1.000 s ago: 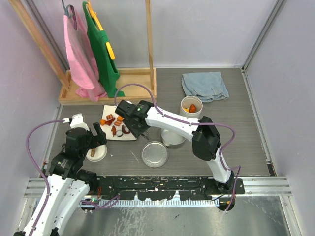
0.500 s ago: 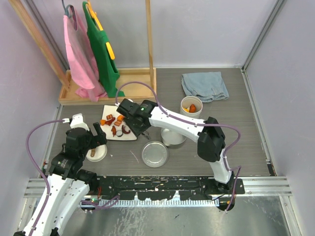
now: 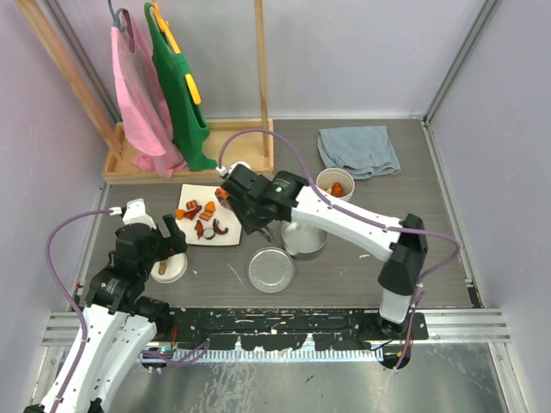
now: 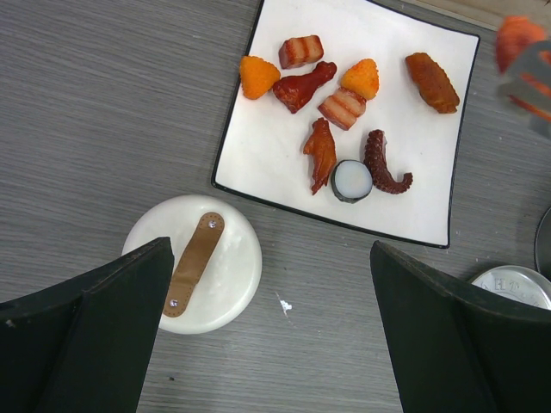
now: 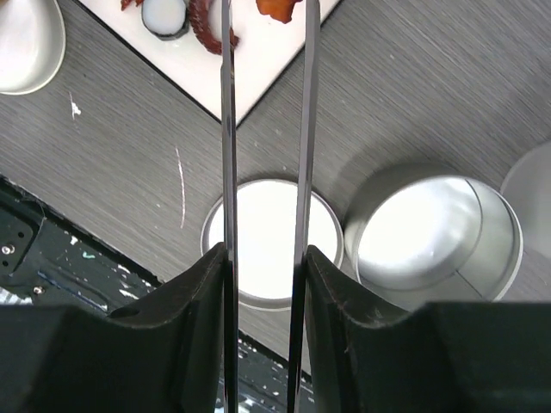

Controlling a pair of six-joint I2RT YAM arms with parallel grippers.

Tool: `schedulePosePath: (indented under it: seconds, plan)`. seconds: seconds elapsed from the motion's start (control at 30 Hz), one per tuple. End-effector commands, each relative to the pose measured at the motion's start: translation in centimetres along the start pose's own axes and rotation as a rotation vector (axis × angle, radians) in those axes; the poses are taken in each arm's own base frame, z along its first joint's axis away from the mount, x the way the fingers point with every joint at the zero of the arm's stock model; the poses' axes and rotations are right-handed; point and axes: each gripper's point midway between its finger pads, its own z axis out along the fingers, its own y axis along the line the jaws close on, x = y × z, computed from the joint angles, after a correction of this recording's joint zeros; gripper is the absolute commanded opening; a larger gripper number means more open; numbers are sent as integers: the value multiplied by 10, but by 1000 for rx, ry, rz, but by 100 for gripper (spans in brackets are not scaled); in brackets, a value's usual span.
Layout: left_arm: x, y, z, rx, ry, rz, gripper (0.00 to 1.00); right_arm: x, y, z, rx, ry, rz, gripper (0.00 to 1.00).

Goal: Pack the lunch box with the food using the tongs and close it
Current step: Pick up the fake food from the plate, then place the fake food in the packing box.

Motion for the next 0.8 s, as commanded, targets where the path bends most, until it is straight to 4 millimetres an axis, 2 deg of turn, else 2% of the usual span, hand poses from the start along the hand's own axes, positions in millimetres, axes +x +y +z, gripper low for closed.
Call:
schedulePosePath:
  seconds: [0.0,0.13,0.37,0.57,0.77]
  plan:
    - [-15,-3,-3,7,-50,-21,98,-13,-30,-54,25,-151,117,38]
    - [-14,-4,-2,12,-45,-18,98,15,-62,-69,27,-130,213,38]
    - [-14,-4,-2,12,-44,-18,98,76,-94,-87,41,-49,314,38]
    - [-13,-6,-1,18,-35,-15,98,115,-102,-90,62,14,349,38]
    - [-14,-5,-1,17,-41,-16,98,137,-102,-88,61,55,366,38]
